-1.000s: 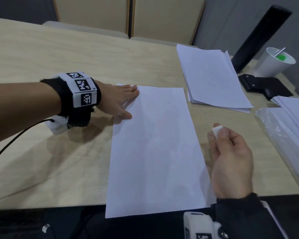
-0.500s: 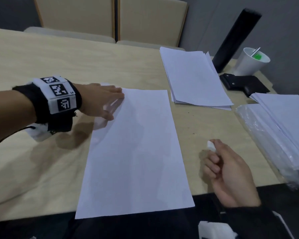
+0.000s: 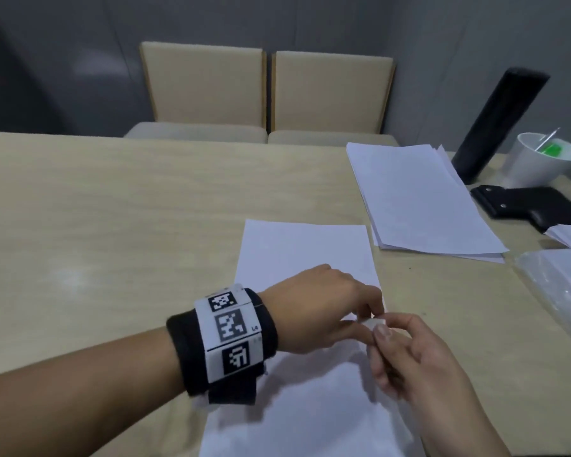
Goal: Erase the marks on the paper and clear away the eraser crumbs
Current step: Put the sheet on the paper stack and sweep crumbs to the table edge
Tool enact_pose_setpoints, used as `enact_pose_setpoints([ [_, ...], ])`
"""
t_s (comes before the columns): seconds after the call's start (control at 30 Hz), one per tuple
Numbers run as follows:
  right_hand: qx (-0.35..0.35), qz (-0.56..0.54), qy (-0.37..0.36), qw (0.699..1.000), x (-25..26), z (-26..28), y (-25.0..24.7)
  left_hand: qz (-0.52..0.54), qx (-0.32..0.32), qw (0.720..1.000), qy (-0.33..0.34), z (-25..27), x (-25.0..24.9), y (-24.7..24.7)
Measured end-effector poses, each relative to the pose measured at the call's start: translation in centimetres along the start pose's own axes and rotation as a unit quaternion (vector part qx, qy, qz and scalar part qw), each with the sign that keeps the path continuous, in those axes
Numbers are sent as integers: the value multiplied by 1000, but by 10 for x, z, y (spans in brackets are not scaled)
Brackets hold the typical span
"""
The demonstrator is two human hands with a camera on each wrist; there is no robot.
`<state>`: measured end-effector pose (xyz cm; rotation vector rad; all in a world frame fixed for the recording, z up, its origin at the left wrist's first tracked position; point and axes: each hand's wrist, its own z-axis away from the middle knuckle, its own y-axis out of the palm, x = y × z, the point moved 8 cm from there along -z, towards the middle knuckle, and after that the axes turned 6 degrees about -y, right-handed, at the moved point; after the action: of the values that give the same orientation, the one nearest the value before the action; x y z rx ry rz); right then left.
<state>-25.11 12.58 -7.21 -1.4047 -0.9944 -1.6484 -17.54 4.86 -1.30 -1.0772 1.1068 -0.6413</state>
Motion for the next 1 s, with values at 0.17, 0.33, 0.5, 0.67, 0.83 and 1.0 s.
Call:
enact_pose_setpoints([
  [0.17, 54, 38, 18, 998, -13, 7, 13, -123, -69, 984, -112, 3, 81, -43],
  [0.33, 122, 59, 40, 990, -20, 12, 14, -210, -69, 878, -425, 36, 244, -103],
  [0.5, 158, 113, 53, 980, -29, 9, 10, -266, -34, 826, -496, 59, 284, -96],
  [0.67, 156, 120, 54, 979, -23, 2, 15, -213, -9, 931, -297, 30, 172, -48],
  [0.83, 88, 107, -11, 990, -2, 5, 10, -157, 132, 960, -189, 41, 79, 25],
  [1.0, 61, 156, -28, 985, 4, 30, -8, -167, 156, 932, -281, 35, 132, 2],
])
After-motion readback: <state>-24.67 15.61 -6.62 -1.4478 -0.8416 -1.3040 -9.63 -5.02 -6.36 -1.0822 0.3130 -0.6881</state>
